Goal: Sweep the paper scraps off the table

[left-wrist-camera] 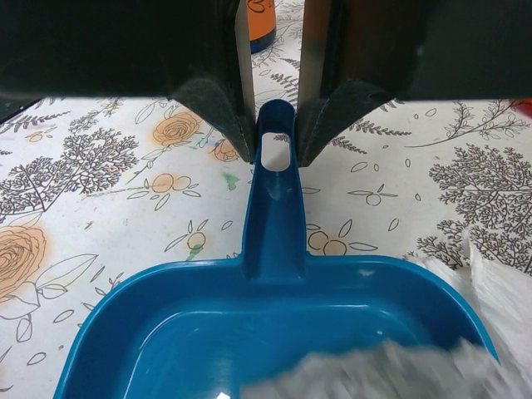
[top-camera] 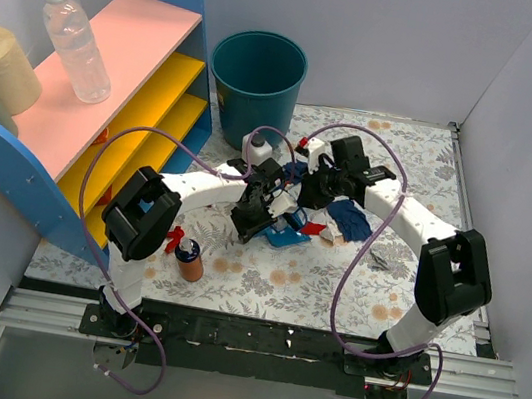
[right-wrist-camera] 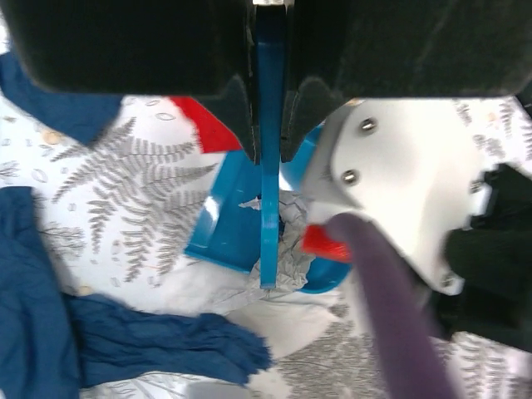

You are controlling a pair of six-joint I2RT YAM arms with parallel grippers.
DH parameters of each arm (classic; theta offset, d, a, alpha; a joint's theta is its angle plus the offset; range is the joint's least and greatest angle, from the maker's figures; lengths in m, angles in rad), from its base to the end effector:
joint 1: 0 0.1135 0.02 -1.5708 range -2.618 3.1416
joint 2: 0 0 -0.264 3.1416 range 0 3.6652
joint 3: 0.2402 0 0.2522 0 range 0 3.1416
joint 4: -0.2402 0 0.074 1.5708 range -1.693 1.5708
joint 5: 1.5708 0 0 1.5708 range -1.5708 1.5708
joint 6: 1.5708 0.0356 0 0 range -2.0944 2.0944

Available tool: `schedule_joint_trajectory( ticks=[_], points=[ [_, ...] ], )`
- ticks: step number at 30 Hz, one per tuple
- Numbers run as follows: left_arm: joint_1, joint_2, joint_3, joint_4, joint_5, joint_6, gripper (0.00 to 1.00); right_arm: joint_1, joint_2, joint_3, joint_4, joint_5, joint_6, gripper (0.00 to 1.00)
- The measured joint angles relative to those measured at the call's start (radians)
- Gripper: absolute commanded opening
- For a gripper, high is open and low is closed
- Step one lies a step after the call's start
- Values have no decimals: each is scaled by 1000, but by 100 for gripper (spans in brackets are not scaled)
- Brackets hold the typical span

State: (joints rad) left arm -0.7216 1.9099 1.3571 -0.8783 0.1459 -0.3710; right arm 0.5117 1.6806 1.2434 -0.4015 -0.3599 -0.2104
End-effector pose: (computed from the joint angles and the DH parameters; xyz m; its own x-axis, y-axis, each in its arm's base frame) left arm 0.2691 -0.2437 0.1767 -0.9353 0.3452 -0.0776 0.3537 0.9169 -0.1847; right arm 0.3147 0.1911 0.2467 -0.4956 -0.5025 -0.7084 -0.7843 0.6093 0.1166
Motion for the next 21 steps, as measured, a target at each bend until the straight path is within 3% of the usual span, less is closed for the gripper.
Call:
schedule_joint_trajectory(
  ticks=[8, 16, 21],
  points=[
    [0, -5, 0, -1, -1, -1, 0, -24, -99, -7, -66, -26, 15, 1],
    [0, -40, 4, -74, -4, 61, 0, -42, -251, 0, -120, 217, -52, 1],
    [0, -32, 64, -158, -8, 120, 0, -46, -340, -91, -124, 345, -63, 1]
  ],
)
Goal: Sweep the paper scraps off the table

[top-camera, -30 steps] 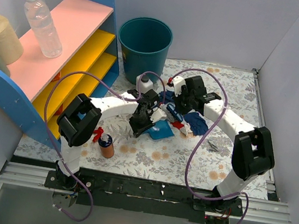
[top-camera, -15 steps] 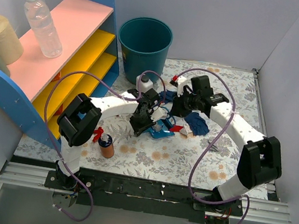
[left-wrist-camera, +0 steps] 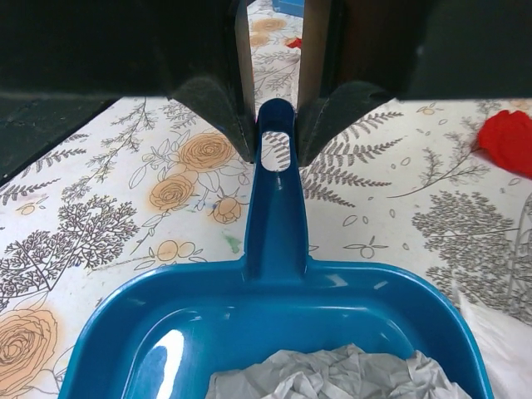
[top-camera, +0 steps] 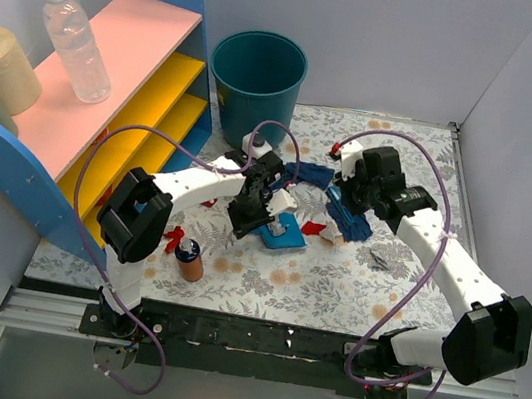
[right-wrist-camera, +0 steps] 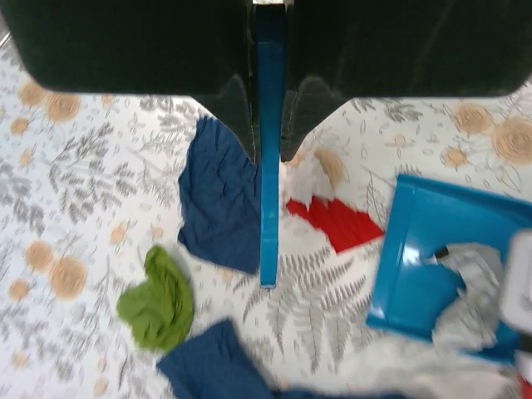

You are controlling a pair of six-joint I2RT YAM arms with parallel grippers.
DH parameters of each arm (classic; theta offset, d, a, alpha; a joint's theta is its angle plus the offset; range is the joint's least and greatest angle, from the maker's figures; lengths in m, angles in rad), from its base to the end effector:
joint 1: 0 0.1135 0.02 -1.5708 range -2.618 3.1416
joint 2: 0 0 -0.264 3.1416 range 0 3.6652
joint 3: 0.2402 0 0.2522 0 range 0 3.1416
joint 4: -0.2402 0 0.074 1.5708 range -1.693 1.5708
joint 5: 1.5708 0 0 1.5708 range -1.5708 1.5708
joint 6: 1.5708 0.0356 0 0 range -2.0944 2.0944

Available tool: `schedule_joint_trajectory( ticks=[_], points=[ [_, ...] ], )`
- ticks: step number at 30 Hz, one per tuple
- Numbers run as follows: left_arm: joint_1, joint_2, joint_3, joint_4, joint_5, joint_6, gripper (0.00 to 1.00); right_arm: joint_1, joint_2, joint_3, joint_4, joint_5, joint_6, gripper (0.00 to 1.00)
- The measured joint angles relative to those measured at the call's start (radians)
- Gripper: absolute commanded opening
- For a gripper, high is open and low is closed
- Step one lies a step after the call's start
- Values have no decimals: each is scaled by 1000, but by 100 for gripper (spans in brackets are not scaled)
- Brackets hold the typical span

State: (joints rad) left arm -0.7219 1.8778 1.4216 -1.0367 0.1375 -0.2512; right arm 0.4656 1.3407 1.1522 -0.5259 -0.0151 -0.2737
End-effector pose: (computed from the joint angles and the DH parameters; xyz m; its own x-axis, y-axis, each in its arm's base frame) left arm 0.2629 -0.2380 0.2022 -0.8895 0.4551 -0.0414 0.4558 0.8771 -0.1517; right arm 0.2629 0.1327 0.3118 -0.4395 -0.5233 -0.7300 -0.6002 0.7758 -0.1947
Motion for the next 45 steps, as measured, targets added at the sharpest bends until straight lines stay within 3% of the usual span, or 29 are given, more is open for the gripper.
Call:
schedule_joint_trajectory(
  ticks=[7, 12, 26, 45],
  points=[
    [-20, 20, 27, -15, -26, 31, 0, -1, -11, -156, -17, 46, 14, 1],
    [-56, 55, 27, -22, -45, 42, 0, -1, 10, -174, -11, 24, 42, 1],
    [-98, 109, 60, 16, -57, 19, 0, 12, 58, -160, 24, -277, 143, 1],
    [-98, 109, 59, 27, -45, -40, 0, -145, 85, -69, 60, 137, -125, 1]
  ],
)
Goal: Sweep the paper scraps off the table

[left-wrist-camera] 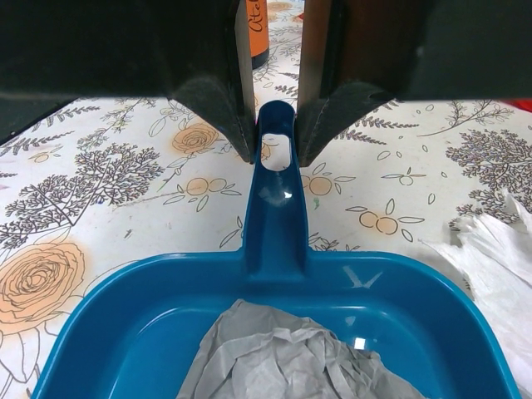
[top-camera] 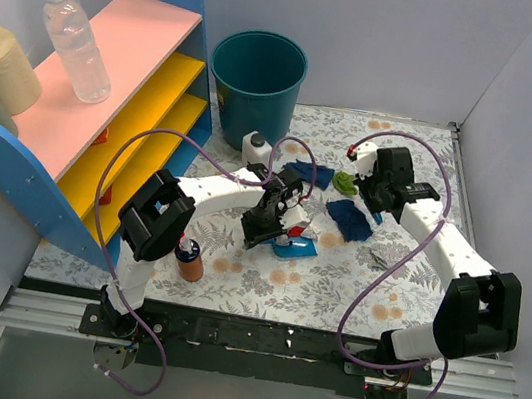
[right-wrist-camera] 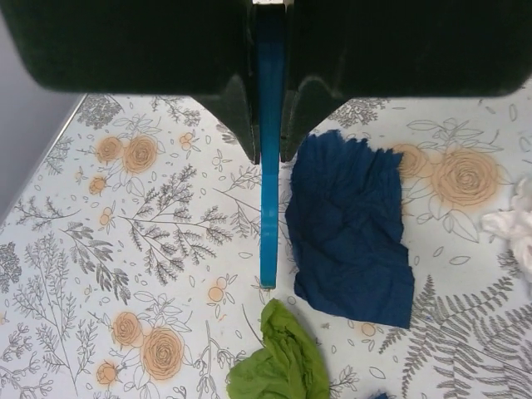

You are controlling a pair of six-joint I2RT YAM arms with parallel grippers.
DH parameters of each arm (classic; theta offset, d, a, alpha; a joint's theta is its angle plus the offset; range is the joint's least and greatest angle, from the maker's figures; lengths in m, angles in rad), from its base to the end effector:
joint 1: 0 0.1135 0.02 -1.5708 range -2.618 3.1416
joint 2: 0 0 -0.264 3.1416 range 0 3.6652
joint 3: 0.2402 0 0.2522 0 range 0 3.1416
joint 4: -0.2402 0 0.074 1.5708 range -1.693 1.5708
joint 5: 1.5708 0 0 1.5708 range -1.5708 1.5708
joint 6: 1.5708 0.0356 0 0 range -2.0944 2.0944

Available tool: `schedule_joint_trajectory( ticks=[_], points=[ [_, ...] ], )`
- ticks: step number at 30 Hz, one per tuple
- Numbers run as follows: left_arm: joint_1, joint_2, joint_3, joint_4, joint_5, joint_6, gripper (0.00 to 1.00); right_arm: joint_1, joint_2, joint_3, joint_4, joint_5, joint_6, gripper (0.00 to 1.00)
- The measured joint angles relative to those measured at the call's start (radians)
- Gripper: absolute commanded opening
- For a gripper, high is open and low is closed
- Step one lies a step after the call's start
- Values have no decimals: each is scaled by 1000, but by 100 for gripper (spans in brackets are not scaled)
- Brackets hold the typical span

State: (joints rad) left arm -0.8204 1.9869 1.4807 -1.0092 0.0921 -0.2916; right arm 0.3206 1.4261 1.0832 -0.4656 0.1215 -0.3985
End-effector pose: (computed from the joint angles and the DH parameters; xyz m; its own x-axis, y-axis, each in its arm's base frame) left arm 0.2541 -0.2773 0.1794 -0.8625 0.5053 -0.0266 0.5052 0.8567 -0.1039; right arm 0.2940 0.0931 0.2698 -0.5421 -0.5858 -0.6025 -0.4814 0.8041 -0.3488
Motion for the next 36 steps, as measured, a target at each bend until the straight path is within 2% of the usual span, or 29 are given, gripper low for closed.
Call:
schedule_joint_trajectory(
  ticks=[5, 11, 20, 28, 36],
  points=[
    [0, 0, 0, 4, 0, -7, 0, -5, 38, -2, 22, 20, -46, 1],
    [0, 0, 0, 24, -16, -12, 0, 19, 48, -63, 16, -74, -32, 1],
    [0, 7, 0, 39, -44, -11, 0, 95, -43, -135, 20, -239, 88, 1],
    [0, 22, 0, 46, -43, -11, 0, 107, -60, -145, 9, -388, 170, 1],
    [0, 20, -22, 73, -25, -15, 0, 107, -60, -122, -29, -381, 177, 1]
  ],
)
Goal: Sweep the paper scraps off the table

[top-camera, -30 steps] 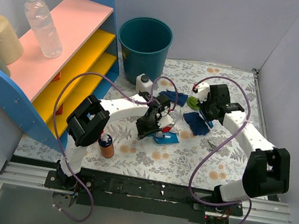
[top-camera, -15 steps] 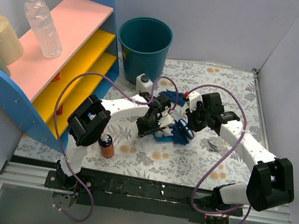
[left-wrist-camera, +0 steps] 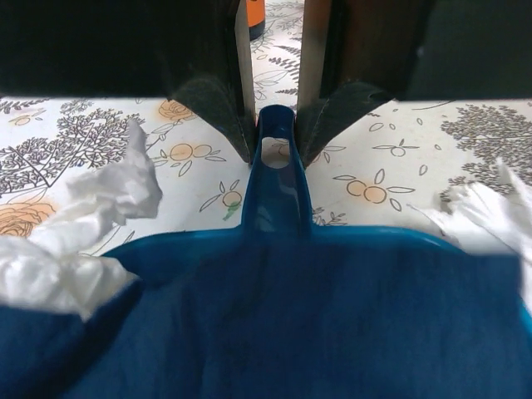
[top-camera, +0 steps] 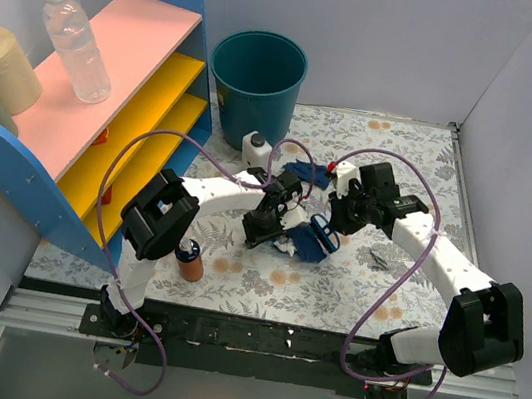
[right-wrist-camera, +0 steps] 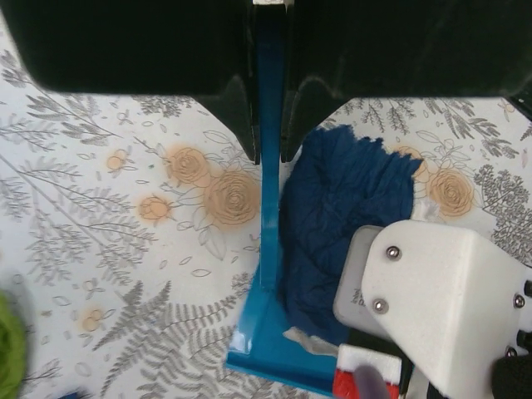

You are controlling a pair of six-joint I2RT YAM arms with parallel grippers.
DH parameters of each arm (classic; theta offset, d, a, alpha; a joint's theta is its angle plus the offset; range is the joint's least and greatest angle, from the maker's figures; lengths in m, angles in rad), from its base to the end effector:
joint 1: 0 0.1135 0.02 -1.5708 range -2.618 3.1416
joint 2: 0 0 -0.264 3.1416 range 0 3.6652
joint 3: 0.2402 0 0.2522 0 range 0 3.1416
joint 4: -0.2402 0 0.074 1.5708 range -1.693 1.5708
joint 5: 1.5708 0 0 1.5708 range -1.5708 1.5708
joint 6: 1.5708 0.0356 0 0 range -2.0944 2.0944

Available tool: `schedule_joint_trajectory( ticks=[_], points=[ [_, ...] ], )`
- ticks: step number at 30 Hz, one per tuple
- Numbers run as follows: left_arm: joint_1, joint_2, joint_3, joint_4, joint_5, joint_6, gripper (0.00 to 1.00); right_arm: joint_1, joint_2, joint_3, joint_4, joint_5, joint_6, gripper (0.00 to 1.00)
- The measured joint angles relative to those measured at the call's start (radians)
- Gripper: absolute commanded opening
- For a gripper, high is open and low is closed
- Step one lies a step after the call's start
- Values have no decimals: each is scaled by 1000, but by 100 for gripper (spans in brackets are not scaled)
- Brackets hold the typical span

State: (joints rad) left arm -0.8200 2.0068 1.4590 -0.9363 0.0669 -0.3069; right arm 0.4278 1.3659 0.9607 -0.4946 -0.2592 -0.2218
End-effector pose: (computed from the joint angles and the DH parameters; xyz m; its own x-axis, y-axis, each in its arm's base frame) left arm 0.2584 -0.2804 0.1673 -0.8695 0.4900 -0.0624 0.4939 0.8649 -0.0897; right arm 0.2532 0.1255 0.2456 -0.5751 -0.4959 -0.6507 -0.6894 0.7220 0.0590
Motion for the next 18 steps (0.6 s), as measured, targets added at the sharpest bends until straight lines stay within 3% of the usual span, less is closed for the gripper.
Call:
schedule_joint_trajectory(
  ticks=[10, 18],
  points=[
    [24, -58, -92, 72, 67, -4, 0, -23, -10, 129, -44, 130, -46, 1],
    [25, -58, -88, 99, 102, 1, 0, -167, -18, 150, -54, 195, -42, 1]
  ],
)
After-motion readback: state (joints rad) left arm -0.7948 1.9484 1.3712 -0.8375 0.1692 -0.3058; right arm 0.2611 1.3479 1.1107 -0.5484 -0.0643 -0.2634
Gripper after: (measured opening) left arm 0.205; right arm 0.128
